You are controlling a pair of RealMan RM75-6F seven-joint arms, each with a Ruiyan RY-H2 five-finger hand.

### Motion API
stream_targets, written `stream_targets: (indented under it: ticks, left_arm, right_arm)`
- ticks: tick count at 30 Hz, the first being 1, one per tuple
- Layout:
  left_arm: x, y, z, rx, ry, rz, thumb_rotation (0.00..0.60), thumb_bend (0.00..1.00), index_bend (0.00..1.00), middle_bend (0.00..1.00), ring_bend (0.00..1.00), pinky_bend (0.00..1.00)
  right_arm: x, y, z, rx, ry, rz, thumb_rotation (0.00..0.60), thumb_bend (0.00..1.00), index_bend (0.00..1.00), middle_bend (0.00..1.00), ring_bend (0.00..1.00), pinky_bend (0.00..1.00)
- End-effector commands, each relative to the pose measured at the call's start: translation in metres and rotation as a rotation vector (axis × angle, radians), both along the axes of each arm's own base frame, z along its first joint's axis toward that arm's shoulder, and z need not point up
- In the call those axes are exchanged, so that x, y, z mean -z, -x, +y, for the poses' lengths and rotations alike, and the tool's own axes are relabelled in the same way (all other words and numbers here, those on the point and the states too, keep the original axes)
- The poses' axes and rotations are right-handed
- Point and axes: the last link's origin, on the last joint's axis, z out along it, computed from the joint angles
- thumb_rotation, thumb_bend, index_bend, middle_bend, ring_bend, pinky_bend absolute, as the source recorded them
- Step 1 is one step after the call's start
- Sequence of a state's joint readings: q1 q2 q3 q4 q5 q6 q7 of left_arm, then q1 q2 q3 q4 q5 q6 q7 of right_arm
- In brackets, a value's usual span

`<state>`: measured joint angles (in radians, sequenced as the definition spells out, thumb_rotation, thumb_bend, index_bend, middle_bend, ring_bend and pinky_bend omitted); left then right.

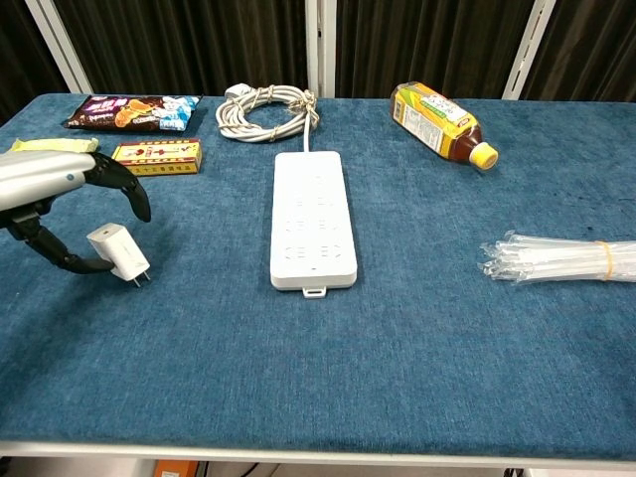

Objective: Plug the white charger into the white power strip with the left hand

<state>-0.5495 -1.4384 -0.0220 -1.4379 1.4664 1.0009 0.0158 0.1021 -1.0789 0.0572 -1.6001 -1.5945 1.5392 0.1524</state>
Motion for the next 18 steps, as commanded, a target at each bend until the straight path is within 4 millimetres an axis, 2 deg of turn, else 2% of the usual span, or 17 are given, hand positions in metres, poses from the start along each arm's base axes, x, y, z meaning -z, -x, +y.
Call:
stream_targets:
  ticks: [1, 14, 18]
  left_arm:
    - [0.0026, 0.0016, 0.0003, -0.003, 0.009, -0.005, 0.6, 0.23, 0.36, 0.32, 0.13, 0.02]
    - [0.0051, 0.0032, 0.0002, 0.005, 0.009, -0.019, 0.6, 0.25, 0.4, 0.36, 0.18, 0.08]
    - [0.0055, 0.0064, 0.0002, -0.007, 0.008, -0.022, 0.6, 0.28, 0.45, 0.42, 0.22, 0.09]
  right_arm:
    - [0.0008, 0.0005, -0.0002, 0.002, -0.002, -0.002, 0.6, 0.07, 0.0, 0.03, 0.0, 0.0]
    - [0.002, -0.0011, -0.001, 0.005, -0.005, 0.001, 0.6, 0.07, 0.0, 0.03, 0.0, 0.0]
    - [0.0021, -0.0016, -0.0004, 0.005, -0.003, 0.0, 0.6, 0.07, 0.0, 0.03, 0.0, 0.0]
